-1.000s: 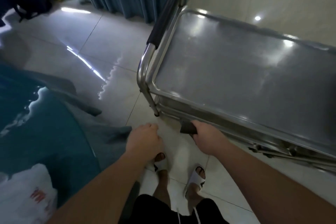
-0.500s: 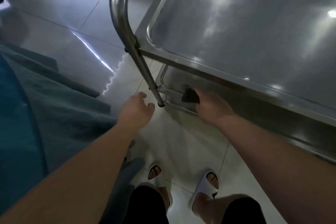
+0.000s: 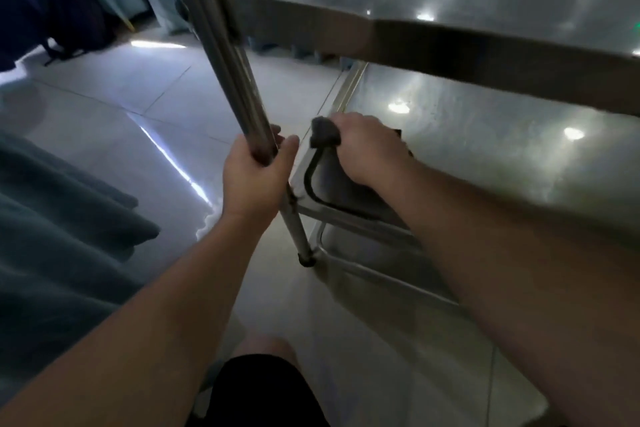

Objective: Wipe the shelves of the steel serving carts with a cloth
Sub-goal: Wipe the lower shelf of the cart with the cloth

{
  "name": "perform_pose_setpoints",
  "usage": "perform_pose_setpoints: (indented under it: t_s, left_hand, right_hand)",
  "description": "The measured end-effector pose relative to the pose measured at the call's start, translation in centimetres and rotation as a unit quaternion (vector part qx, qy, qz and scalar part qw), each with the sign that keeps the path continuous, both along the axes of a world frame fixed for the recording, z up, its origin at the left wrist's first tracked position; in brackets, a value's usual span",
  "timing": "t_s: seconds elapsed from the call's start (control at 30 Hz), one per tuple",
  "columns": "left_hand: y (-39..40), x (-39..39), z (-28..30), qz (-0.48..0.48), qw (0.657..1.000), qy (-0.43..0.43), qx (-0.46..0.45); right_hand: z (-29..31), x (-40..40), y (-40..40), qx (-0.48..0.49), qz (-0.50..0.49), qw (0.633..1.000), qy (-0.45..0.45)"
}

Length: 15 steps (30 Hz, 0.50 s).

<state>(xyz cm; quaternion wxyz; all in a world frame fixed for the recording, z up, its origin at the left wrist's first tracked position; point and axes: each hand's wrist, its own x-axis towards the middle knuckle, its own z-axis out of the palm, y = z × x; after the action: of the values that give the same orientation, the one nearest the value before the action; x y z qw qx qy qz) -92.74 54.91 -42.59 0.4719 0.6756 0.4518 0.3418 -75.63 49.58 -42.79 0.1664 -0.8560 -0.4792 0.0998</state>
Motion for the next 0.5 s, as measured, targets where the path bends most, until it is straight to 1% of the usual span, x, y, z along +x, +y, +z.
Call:
perform_pose_setpoints:
  t_s: [0.07, 0.1, 0.17, 0.27, 0.4, 0.47, 0.5]
  left_hand:
    - [0.4, 0.9, -0.7, 0.032, 0.998, -0.046, 0.01]
    - [0.5, 1.3, -1.1, 0.046, 0.996, -0.07, 0.011]
    - [0.5, 2.1, -1.6, 0.075, 0.991, -0.108, 0.0]
    - [-0.2, 2.7, -2.2, 0.108, 0.985, -0.134, -0.018]
    - [-0.2, 2.5, -2.2, 0.107, 0.986, -0.123, -0.029]
    - [0.1, 2.4, -2.4, 0.097, 0.987, -0.127, -0.033]
    - [0.1, 2.4, -2.4, 0.092, 0.987, -0.13, -0.032]
  right_hand:
    - [-1.4, -0.7, 1.3, -0.028, 0.027, 0.996, 0.077]
    - [-2.2, -1.3, 1.6, -0.053, 0.056, 0.991, 0.108]
    - [-3.3, -2.6, 1.2, -0.084, 0.129, 0.982, 0.11]
    - [-4.1, -3.8, -2.4, -0.06, 0.182, 0.976, 0.099]
    - [-5.3, -1.9, -9.1, -0.064, 0.174, 0.981, 0.055]
    - [-5.9, 1.4, -10.9, -0.074, 0.13, 0.989, 0.007]
    - [-6.4, 3.7, -10.9, -0.072, 0.088, 0.993, -0.014]
